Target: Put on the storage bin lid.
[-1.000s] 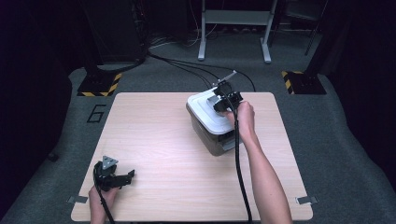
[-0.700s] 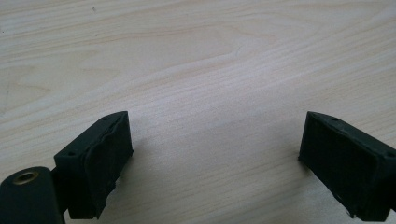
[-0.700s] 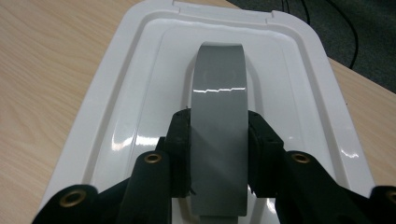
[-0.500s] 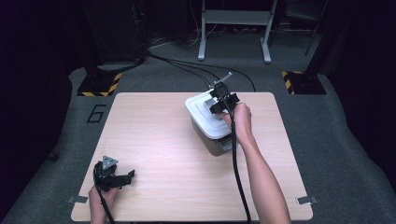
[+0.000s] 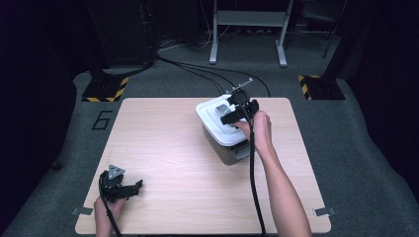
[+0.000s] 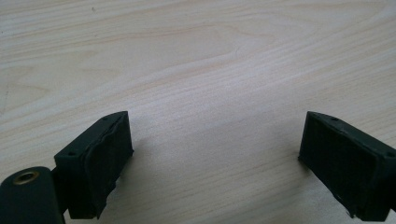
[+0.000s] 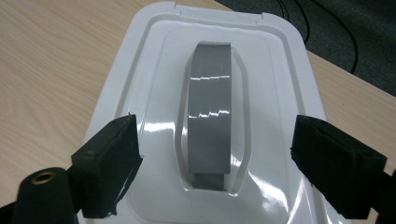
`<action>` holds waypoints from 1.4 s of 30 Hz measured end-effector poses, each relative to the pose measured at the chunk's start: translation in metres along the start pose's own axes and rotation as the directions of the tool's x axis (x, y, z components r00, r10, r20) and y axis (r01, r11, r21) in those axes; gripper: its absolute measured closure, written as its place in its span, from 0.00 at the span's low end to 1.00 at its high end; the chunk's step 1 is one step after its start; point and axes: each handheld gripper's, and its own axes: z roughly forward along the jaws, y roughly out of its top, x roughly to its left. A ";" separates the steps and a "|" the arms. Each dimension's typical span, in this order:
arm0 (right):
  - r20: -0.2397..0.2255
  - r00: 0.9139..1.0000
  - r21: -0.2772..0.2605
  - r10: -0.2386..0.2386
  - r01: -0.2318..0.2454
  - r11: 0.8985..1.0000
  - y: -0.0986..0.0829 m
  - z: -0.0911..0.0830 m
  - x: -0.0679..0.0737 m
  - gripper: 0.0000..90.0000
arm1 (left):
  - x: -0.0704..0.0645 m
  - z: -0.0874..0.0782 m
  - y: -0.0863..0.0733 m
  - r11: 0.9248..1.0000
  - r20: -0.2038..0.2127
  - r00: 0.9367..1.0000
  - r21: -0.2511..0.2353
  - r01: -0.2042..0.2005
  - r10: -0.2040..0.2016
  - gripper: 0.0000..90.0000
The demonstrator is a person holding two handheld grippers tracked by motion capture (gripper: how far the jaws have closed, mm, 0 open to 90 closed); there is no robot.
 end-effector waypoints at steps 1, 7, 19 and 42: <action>-0.001 1.000 -0.015 0.004 -0.004 1.000 -0.002 -0.002 0.000 0.14 | 0.000 0.000 0.000 1.000 0.000 1.000 0.000 0.001 -0.001 0.10; -0.002 1.000 -0.047 0.001 -0.001 0.999 -0.017 -0.016 -0.001 0.07 | 0.000 0.000 0.000 1.000 0.000 1.000 0.000 0.001 -0.001 0.10; 0.032 0.999 -0.088 0.012 -0.009 0.996 -0.052 -0.038 -0.004 0.03 | 0.000 0.000 0.000 1.000 0.000 1.000 0.000 0.001 -0.001 0.10; 0.076 0.990 -0.055 0.120 -0.116 0.992 -0.157 -0.029 -0.012 0.03 | 0.000 0.000 0.000 1.000 0.000 1.000 -0.003 0.001 -0.001 0.10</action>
